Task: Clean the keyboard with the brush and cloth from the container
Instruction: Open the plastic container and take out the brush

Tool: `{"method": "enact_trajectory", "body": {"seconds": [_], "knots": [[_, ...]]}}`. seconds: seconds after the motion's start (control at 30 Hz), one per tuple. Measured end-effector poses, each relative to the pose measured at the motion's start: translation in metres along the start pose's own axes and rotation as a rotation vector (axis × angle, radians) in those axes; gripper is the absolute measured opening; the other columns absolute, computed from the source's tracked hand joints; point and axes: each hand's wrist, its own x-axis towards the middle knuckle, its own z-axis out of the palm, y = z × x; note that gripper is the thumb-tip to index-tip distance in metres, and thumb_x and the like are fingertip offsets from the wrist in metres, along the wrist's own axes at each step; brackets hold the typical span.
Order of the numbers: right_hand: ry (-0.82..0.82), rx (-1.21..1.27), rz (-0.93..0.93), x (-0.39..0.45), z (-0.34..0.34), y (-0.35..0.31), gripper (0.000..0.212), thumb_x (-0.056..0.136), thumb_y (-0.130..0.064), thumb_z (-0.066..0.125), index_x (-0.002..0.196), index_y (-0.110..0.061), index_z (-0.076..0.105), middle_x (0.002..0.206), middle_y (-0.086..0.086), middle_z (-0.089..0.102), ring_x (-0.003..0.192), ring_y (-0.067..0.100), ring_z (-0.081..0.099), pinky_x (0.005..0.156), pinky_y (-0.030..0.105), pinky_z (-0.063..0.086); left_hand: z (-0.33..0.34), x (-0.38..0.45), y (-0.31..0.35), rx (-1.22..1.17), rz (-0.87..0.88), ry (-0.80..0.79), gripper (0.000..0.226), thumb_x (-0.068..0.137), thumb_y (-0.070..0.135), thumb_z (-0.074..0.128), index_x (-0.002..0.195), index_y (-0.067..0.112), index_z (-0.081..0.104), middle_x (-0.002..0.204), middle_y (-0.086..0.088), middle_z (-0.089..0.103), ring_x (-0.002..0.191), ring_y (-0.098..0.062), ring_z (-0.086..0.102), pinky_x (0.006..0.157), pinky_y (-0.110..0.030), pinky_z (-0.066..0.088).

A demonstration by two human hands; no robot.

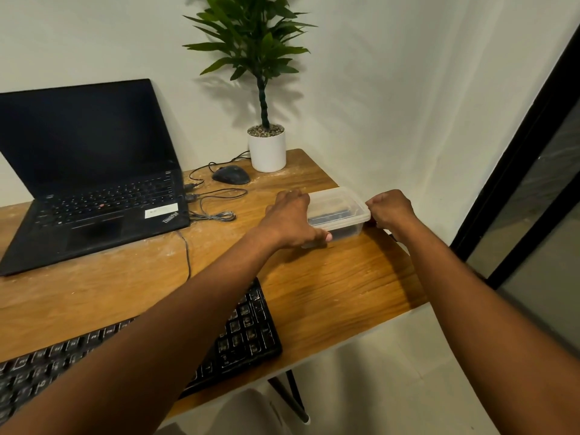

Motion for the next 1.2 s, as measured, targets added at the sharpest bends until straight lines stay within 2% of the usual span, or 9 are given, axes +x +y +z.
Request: {"method": "enact_trajectory", "body": {"seconds": [0.13,0.23,0.33,0.5,0.57,0.67,0.83,1.03,1.2], "knots": [[0.023,0.124,-0.031,-0.005,-0.004,-0.004,0.015,0.088,-0.010,0.069,0.081,-0.018,0.079,0.083,-0.002,0.073,0.076,0.017,0.067,0.058,0.026,0.050,0.001,-0.003,-0.003,-0.004,0.016,-0.018,0.105,0.081,0.066,0.075,0.160,0.014,0.029,0.166,-0.007,0.027,0.151,-0.029,0.021,0.120,-0.049,0.027],[0.055,0.195,-0.087,-0.006,-0.008,-0.007,0.007,0.088,-0.023,0.076,0.087,-0.016,0.077,0.088,0.000,0.075,0.082,0.017,0.070,0.073,0.034,0.059,0.001,-0.004,-0.008,-0.094,0.013,-0.040,0.110,0.082,0.065,0.074,0.163,0.015,0.019,0.170,-0.007,0.017,0.155,-0.028,0.013,0.123,-0.050,0.021],[0.000,0.095,-0.125,-0.007,-0.009,-0.012,0.018,0.089,-0.029,0.078,0.096,-0.012,0.078,0.094,0.001,0.073,0.084,0.020,0.068,0.079,0.037,0.059,0.001,-0.005,-0.011,-0.161,0.006,-0.025,0.113,0.082,0.058,0.079,0.164,0.014,0.015,0.170,-0.007,0.018,0.154,-0.027,0.015,0.124,-0.049,0.023],[0.011,-0.034,-0.172,-0.010,-0.011,-0.021,0.016,0.091,-0.024,0.076,0.098,-0.011,0.080,0.105,0.006,0.074,0.090,0.025,0.068,0.088,0.044,0.060,-0.006,-0.006,-0.009,-0.208,0.011,-0.008,0.119,0.079,0.053,0.083,0.165,0.013,0.012,0.170,-0.008,0.020,0.154,-0.028,0.016,0.124,-0.049,0.023],[0.027,-0.053,-0.188,-0.013,-0.013,-0.025,0.016,0.093,-0.023,0.074,0.100,-0.010,0.080,0.108,0.008,0.074,0.094,0.026,0.068,0.089,0.043,0.059,-0.009,-0.007,-0.007,-0.225,0.016,0.004,0.118,0.079,0.053,0.084,0.165,0.013,0.013,0.169,-0.008,0.024,0.153,-0.028,0.019,0.124,-0.049,0.024],[0.059,-0.083,-0.231,-0.017,-0.020,-0.032,0.018,0.094,-0.022,0.071,0.101,-0.008,0.080,0.112,0.009,0.074,0.101,0.027,0.066,0.086,0.035,0.054,-0.015,-0.010,-0.001,-0.231,0.021,0.025,0.117,0.080,0.053,0.083,0.164,0.012,0.014,0.167,-0.009,0.027,0.152,-0.029,0.021,0.123,-0.049,0.026],[0.081,-0.133,-0.232,-0.040,-0.039,-0.032,0.020,0.095,-0.022,0.070,0.105,-0.007,0.080,0.112,0.009,0.074,0.100,0.025,0.065,0.081,0.029,0.044,-0.019,-0.028,0.015,-0.227,0.043,0.047,0.118,0.074,0.057,0.086,0.162,0.013,0.020,0.161,-0.008,0.036,0.147,-0.030,0.028,0.118,-0.051,0.032],[0.023,-0.198,-0.202,-0.081,-0.060,-0.004,0.017,0.094,-0.024,0.074,0.102,-0.011,0.081,0.108,0.008,0.075,0.091,0.024,0.069,0.085,0.037,0.058,-0.007,-0.074,0.038,-0.215,0.071,0.028,0.124,0.073,0.058,0.086,0.165,0.020,0.012,0.166,-0.005,0.028,0.152,-0.025,0.018,0.126,-0.048,0.018],[0.018,-0.244,-0.145,-0.102,-0.067,0.014,0.015,0.091,-0.025,0.077,0.102,-0.015,0.081,0.106,0.007,0.075,0.092,0.024,0.067,0.079,0.033,0.052,0.006,-0.099,0.050,-0.204,0.104,0.035,0.120,0.074,0.060,0.084,0.164,0.019,0.016,0.164,-0.003,0.030,0.151,-0.022,0.018,0.126,-0.044,0.020]]}}
